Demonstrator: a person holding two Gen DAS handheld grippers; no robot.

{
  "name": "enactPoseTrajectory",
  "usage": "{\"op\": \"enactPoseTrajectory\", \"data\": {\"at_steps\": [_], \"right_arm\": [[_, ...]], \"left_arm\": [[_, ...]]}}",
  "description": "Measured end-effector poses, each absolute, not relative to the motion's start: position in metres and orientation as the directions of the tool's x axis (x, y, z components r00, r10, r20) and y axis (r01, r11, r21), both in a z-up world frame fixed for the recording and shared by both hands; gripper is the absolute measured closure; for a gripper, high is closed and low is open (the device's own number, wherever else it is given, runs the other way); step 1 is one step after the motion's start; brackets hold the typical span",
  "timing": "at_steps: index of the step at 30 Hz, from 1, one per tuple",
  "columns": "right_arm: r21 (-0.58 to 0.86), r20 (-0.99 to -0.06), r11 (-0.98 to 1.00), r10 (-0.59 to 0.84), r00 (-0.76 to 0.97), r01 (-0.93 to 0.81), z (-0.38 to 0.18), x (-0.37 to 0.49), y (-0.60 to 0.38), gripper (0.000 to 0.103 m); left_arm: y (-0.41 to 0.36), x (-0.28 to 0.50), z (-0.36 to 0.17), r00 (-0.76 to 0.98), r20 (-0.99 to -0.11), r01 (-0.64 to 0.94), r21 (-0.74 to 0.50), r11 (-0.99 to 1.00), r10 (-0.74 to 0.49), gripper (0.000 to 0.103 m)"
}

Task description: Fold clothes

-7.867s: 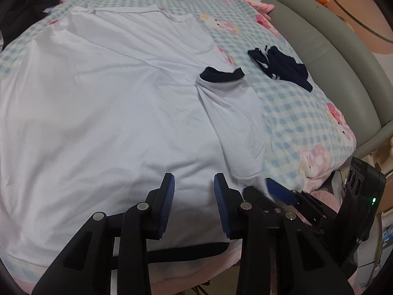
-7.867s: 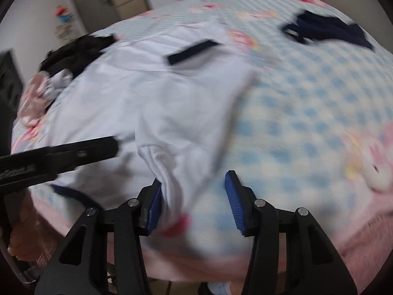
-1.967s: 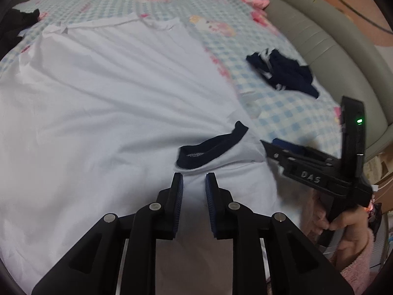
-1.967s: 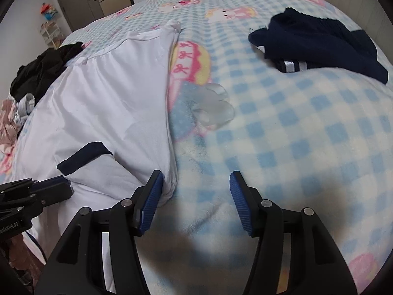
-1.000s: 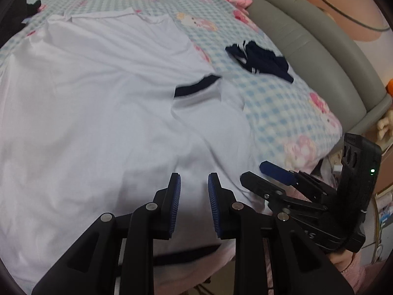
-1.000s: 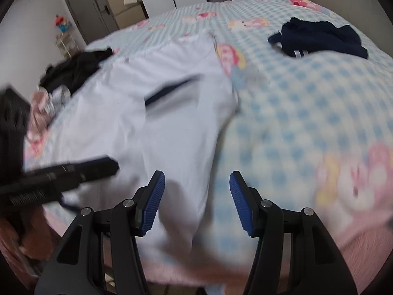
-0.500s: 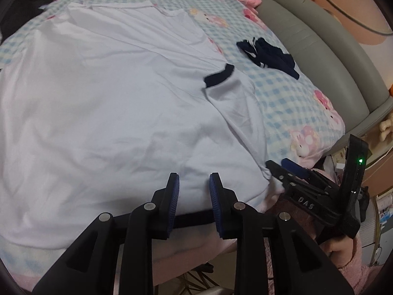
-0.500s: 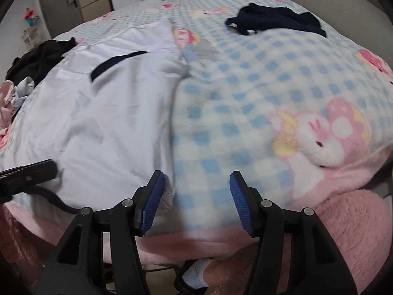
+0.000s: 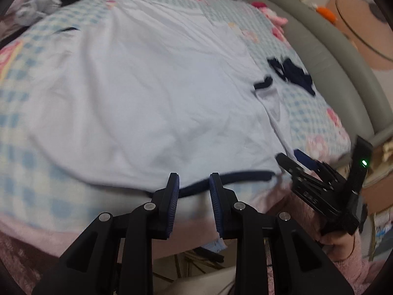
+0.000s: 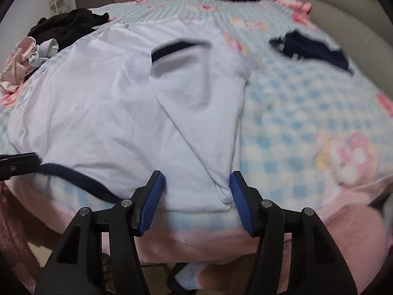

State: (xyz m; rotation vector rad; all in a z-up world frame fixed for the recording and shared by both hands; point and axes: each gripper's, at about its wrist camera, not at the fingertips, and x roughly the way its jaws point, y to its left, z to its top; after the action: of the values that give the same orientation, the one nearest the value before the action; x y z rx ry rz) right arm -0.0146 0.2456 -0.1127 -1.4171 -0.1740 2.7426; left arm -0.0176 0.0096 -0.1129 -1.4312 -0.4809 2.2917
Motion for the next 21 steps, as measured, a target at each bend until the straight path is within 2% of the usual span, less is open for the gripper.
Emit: {"op": "enactPoseTrajectory", "data": {"at_steps": [5, 8, 10, 14, 19, 21], "right_arm": [[-0.018, -0.764, -0.985, -0.097, -0.639, 0.17, -0.085, -0.024, 0.202, 0.045], [0.008, -0.797, -0.97, -0.154, -0.584, 0.245, -0.096, -0.047, 0.175, 0.045], [0.044, -0.811, -0.964, -0.189, -0.554, 0.263, -0.099, -0.056, 0.165, 0.045], [0.1, -0.82, -0.945, -0.255, -0.513, 0.31, -0.098, -0.07, 0.142, 0.045], [0.125, -0.802, -0.93, -0.299, -0.516, 0.344, -0.094, -0.094, 0.111, 0.045], [0.134, -0.801, -0.937, -0.294, -0.522, 0.322, -0.097, -0.109, 0.105, 0.045]], "left_arm": [[-0.055, -0.033, -0.097, -0.524, -0.745, -0.004, -0.483, -0.875, 0.414, 0.075], [-0.099, -0.054, -0.092, -0.583, -0.733, 0.07, -0.476, -0.877, 0.351, 0.065], [-0.127, -0.075, -0.096, -0.593, -0.746, 0.134, -0.461, -0.877, 0.301, 0.064], [-0.16, -0.113, -0.12, -0.561, -0.743, 0.166, -0.534, -0.829, 0.366, 0.064], [-0.146, -0.13, -0.142, -0.53, -0.716, 0.111, -0.59, -0.8, 0.455, 0.064], [-0.141, -0.133, -0.144, -0.529, -0.703, 0.085, -0.601, -0.795, 0.475, 0.06]]}}
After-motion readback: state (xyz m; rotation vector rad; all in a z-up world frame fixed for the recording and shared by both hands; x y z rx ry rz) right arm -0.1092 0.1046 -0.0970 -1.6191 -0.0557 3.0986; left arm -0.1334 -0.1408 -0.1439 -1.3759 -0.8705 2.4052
